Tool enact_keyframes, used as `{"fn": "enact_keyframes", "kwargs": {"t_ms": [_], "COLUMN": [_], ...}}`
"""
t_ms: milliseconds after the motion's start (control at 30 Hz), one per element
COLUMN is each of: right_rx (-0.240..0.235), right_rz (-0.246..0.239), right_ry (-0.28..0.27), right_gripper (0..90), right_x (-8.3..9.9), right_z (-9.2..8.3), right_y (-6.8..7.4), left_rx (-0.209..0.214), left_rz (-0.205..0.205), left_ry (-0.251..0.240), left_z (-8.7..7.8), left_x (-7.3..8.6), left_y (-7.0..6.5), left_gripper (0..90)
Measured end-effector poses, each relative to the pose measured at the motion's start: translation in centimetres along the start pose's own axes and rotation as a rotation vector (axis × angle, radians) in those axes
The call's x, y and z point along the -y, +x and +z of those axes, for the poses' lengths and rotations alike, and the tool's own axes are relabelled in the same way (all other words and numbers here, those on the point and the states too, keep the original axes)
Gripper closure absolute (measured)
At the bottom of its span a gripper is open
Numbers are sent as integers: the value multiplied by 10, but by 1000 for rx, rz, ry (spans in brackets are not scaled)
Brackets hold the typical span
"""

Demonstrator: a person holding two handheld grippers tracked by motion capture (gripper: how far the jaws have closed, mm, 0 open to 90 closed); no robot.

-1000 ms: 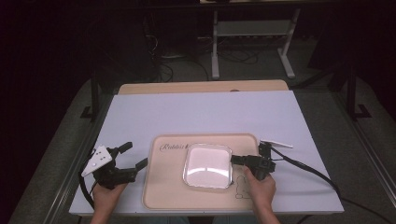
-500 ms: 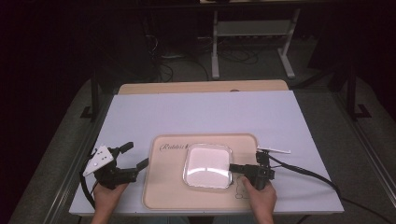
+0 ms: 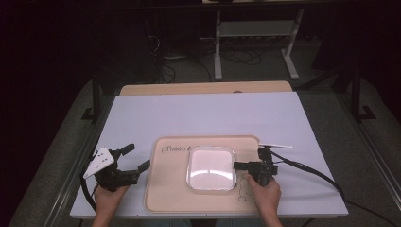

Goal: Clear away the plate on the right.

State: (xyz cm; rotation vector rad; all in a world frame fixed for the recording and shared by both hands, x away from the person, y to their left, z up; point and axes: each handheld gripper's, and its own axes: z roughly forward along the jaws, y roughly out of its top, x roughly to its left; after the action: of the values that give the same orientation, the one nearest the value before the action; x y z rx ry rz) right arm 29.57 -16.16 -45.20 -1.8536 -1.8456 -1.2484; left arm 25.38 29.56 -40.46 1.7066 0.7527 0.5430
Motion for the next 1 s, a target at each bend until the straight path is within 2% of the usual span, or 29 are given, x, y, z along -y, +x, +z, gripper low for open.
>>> {"fn": "enact_keyframes", "kwargs": {"t_ms": [200,300,333,367,400,533,567,600,767,800,833,867,900,933,967,1000], "right_rx": [0,-1,-1,-2,-2,14,14,15,19,19,34,47,47,41,41,36], "right_rz": [-12,-41,-41,-74,-74,-213,-213,-279,-445,-445,-548,-602,-602,-675,-675,-722], "right_ry": [-1,-41,-41,-66,-66,-135,-135,-176,-290,-290,-346,-370,-370,-411,-411,-439], "right_gripper": [813,729,729,716,716,623,623,574,469,469,435,422,422,364,364,358], "right_x": [0,1,1,1,1,-3,-3,-5,-9,-9,-9,-8,-8,-8,-8,-7], "right_z": [1,-5,-5,-12,-12,-33,-33,-43,-66,-66,-74,-77,-77,-82,-82,-85], "right_y": [-1,2,2,3,3,3,3,2,-1,-1,-2,-3,-3,-7,-7,-10], "left_rx": [1,-1,-1,0,0,-4,-4,-4,-4,-3,-1,-1,-1,3,3,5], "left_rz": [-1,2,2,-2,-2,-5,-5,-3,3,6,3,6,6,3,3,7], "left_ry": [1,2,2,-1,-1,-3,-3,-1,13,16,19,26,26,29,29,32], "left_z": [1,0,0,-1,-1,-1,-1,-1,2,2,4,4,4,6,6,6], "left_x": [0,0,0,0,0,1,1,1,1,1,2,2,2,2,2,2], "left_y": [0,0,0,1,1,1,1,1,0,-1,-2,-2,-2,-3,-3,-4], "left_gripper": [143,143,143,143,143,143,143,143,143,143,143,143,143,143,143,143]}}
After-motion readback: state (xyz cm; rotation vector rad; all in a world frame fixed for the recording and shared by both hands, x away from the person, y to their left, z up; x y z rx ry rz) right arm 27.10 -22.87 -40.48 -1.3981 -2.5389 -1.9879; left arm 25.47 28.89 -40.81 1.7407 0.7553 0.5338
